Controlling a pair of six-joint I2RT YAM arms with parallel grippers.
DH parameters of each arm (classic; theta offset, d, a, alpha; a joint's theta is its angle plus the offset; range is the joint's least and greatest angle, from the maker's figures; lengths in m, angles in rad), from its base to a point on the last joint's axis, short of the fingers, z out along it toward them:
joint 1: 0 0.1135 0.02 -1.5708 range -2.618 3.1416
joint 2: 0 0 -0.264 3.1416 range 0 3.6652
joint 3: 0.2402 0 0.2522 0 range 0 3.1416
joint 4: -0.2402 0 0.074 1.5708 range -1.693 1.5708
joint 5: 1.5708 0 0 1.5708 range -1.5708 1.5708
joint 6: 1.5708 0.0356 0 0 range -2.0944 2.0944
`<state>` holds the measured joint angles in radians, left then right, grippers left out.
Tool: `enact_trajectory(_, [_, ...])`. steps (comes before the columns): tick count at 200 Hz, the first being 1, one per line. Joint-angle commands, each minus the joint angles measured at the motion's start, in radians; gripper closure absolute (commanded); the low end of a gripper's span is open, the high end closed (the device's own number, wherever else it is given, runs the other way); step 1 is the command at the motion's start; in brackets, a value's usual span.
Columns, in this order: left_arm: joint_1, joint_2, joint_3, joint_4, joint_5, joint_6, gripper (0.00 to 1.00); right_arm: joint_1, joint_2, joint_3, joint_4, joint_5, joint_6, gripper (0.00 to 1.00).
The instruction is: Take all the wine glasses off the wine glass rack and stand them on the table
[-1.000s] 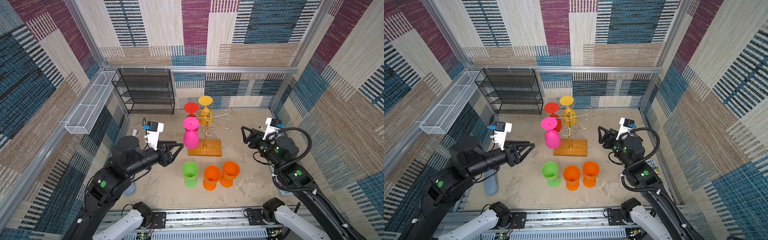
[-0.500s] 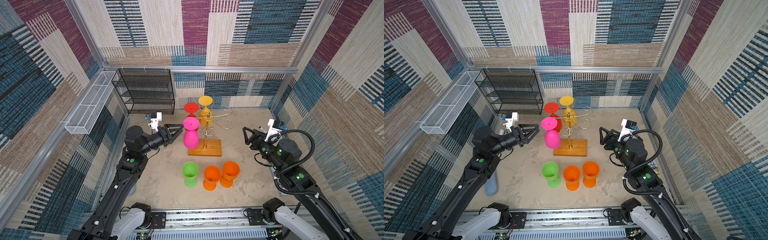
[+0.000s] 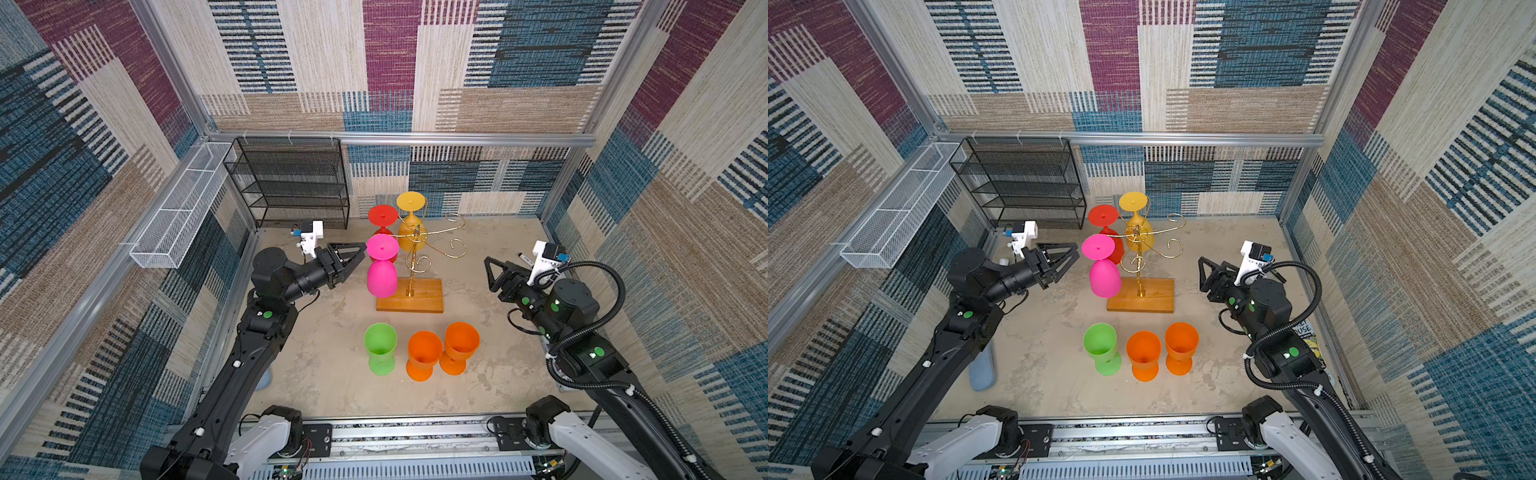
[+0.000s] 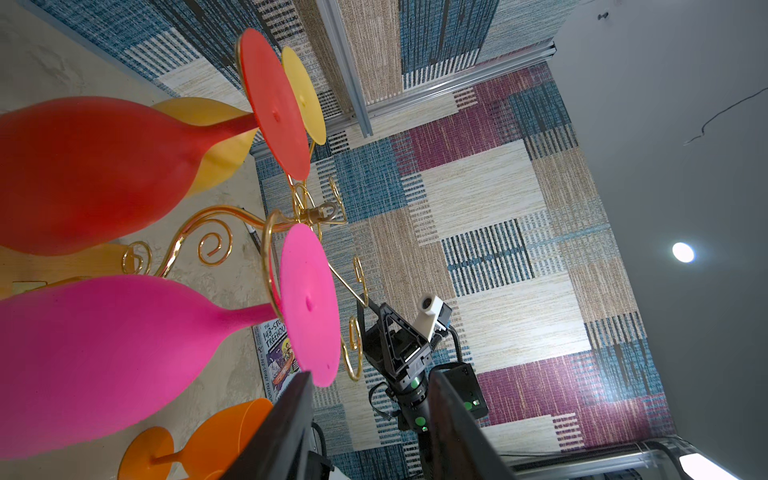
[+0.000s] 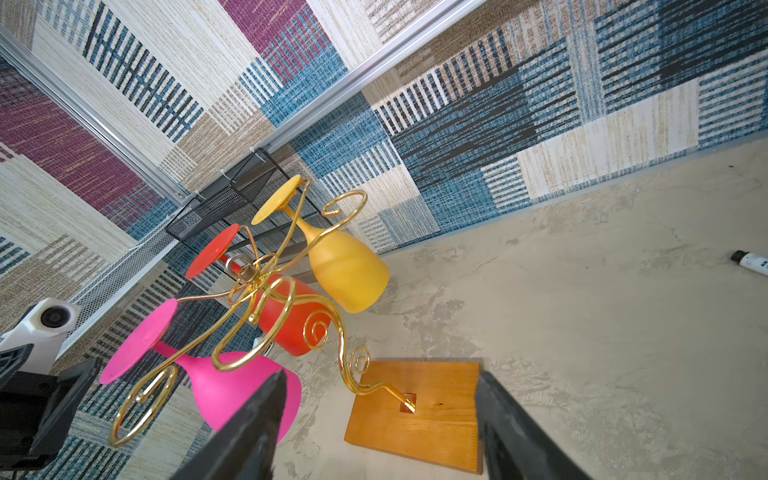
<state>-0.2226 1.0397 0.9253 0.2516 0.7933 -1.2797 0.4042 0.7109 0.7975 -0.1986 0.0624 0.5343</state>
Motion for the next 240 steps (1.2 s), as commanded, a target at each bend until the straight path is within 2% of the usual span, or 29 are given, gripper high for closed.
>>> enact_trajectory(1, [0.002, 0.006, 0.004, 0.032, 0.014, 0.006, 0.53, -0.001, -0.005, -0.005, 0.045, 0.003, -0.001, 0.27])
enact_trajectory(154, [0.002, 0.078, 0.025, 0.113, 0.036, -0.027, 0.59, -0.007, -0.003, -0.011, 0.051, -0.001, 0.003, 0.27])
enact_trajectory(240, [0.002, 0.087, 0.034, 0.062, 0.044, 0.011, 0.62, -0.009, -0.006, -0.008, 0.048, -0.004, 0.002, 0.27])
